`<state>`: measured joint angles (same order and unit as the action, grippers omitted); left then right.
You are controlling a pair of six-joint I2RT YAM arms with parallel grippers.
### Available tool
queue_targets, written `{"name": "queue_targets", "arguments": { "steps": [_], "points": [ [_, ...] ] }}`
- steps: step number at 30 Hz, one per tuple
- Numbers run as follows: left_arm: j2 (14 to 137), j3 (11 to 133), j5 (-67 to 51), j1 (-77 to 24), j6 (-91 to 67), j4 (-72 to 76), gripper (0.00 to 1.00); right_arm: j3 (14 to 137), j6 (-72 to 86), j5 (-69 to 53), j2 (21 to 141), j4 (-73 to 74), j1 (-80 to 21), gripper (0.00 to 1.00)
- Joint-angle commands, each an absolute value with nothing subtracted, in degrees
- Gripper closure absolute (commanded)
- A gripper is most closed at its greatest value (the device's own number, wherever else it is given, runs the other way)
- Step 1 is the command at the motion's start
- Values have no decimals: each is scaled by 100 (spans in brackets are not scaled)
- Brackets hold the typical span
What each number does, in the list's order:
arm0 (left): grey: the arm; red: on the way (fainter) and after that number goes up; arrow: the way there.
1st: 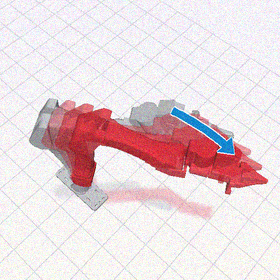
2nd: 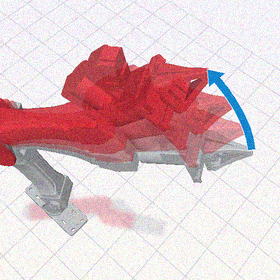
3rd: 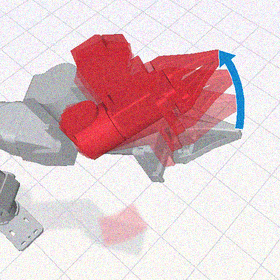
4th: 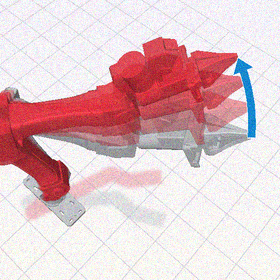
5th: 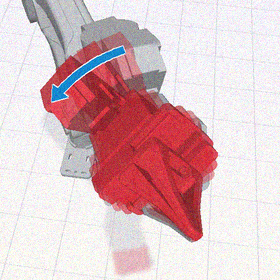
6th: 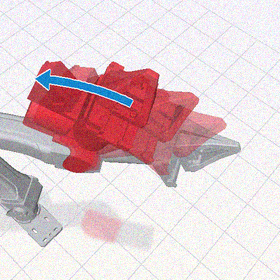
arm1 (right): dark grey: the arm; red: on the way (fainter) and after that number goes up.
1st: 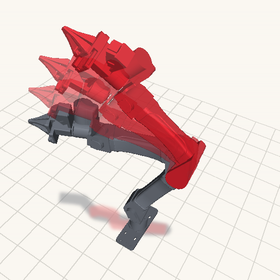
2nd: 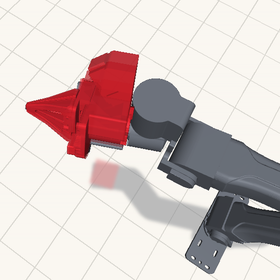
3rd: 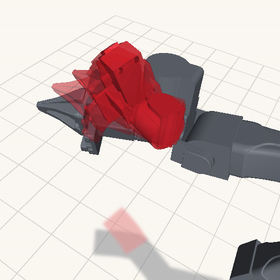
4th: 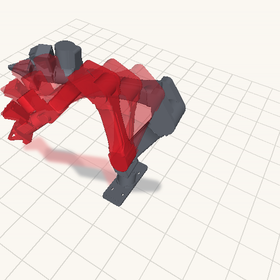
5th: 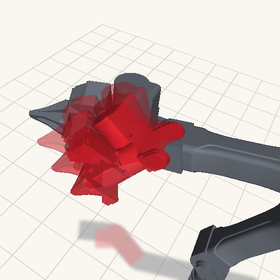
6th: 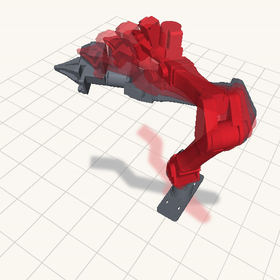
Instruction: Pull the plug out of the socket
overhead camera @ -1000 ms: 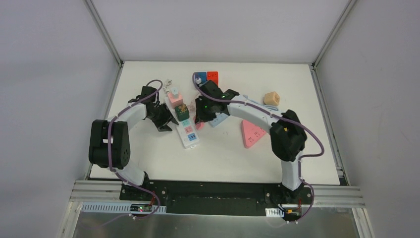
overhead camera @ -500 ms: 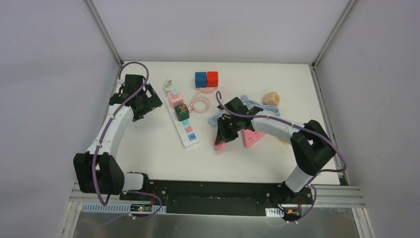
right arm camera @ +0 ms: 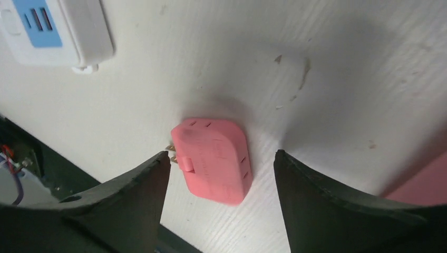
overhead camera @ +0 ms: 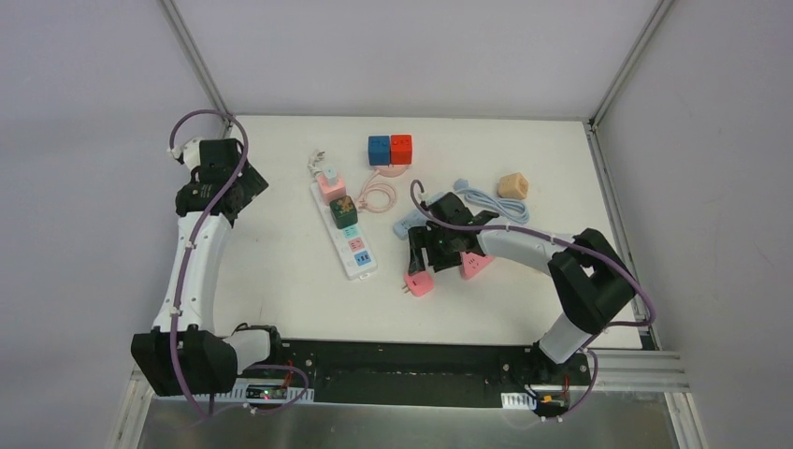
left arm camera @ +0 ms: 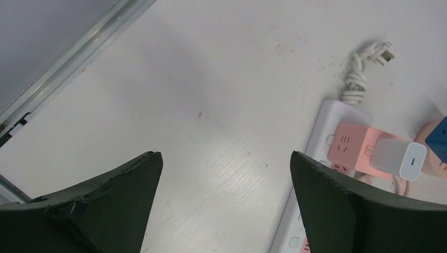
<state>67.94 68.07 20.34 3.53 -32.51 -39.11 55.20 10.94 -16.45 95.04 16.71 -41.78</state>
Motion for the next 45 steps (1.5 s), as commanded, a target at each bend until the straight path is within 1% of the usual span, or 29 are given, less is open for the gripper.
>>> {"name": "queue_targets", "arguments": {
  "steps": [1,5,8,11,13,17,19,21,25,30,36,39,42,45],
  "points": [
    [6367,6748,2481,419,-3344,-4021,4,5716,1057,-634,8919,1423,-4193,23],
    [6231,6489,2327,419,-3268,-3689,5,6203,1048,-515,8943,1373,-4225,20],
    [6287,6474,1829,416,-3117,-3541,5,6726,969,-333,9202,1315,-4427,19],
    [6436,6590,1234,409,-2803,-3617,6,7379,963,373,9684,1312,-4753,18],
    [6515,6586,910,405,-2732,-3625,6,7890,1039,609,10085,1242,-4912,16],
    [6379,6265,1028,409,-3094,-3465,6,8867,1015,1065,10851,1344,-5179,13],
    [6377,6208,902,411,-3197,-3485,7,9258,947,1165,11205,1358,-5263,12],
    [6455,6238,608,408,-3231,-3630,7,9414,797,1181,11479,1061,-5345,11],
    [6527,6168,-263,410,-3244,-3781,9,9701,495,1367,12045,535,-5453,7],
    [6502,5823,-439,410,-3439,-3737,10,10459,486,1329,12750,722,-5476,6],
    [6658,5664,-614,406,-3564,-3694,12,10256,414,1237,12870,174,-5526,12],
    [6768,5636,-662,410,-3584,-3679,13,10268,465,1318,12889,71,-5521,18],
    [6897,5580,-801,404,-3635,-3602,14,10239,466,1489,12820,44,-5564,25],
    [6962,5347,-1288,365,-3897,-3182,16,9846,397,1528,12528,-105,-5614,40]
  ]
}}
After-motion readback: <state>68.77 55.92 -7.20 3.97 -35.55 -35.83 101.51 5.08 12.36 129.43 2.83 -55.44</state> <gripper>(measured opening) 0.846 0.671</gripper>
